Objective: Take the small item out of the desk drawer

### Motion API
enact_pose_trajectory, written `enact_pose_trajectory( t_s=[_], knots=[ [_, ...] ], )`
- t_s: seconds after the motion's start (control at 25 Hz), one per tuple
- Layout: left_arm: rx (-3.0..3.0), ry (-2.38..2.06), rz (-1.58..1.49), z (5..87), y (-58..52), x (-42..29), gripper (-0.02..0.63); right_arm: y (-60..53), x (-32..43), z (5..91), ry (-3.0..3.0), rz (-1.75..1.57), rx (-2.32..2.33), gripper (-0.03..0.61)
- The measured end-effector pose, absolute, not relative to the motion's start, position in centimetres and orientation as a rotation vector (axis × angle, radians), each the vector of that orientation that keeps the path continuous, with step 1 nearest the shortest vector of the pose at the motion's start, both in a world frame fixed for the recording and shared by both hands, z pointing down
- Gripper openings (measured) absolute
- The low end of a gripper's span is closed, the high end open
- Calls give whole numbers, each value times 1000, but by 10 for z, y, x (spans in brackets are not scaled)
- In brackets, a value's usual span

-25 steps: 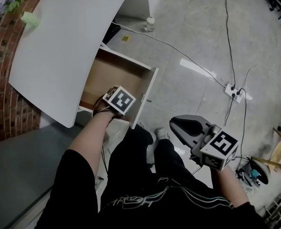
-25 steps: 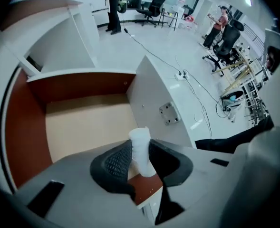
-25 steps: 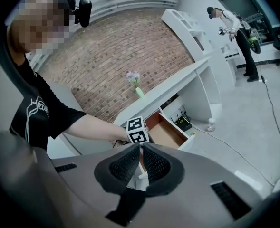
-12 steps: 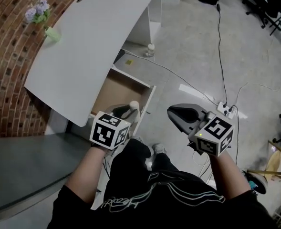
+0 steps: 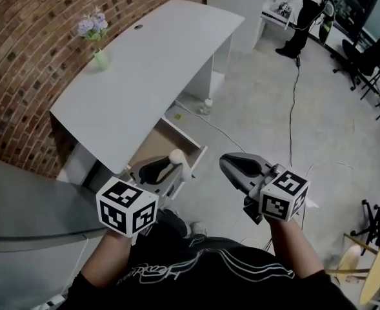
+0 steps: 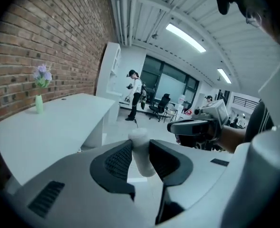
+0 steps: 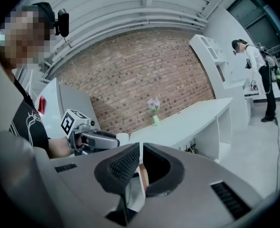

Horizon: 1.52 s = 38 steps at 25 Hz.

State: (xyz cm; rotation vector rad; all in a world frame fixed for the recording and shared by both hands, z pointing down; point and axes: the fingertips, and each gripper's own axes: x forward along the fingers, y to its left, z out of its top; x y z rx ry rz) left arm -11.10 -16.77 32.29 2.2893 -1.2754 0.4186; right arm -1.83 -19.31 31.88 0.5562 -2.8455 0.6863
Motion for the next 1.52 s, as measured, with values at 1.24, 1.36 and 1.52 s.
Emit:
enact_pose_trajectory(
  t_s=[1.24,1.36,1.52],
  knots=[
    [2431,-1474,226,226,-144,-101,132,-175,-23,233,-3033,438,536,51],
    [2424,-1460,235,231,-146,-99,132,-177,-22,235,-3030,448,544,51],
    [2424,-1443,243,236,-148,-96,132,-178,-20,239,-3023,459,557,51]
  ],
)
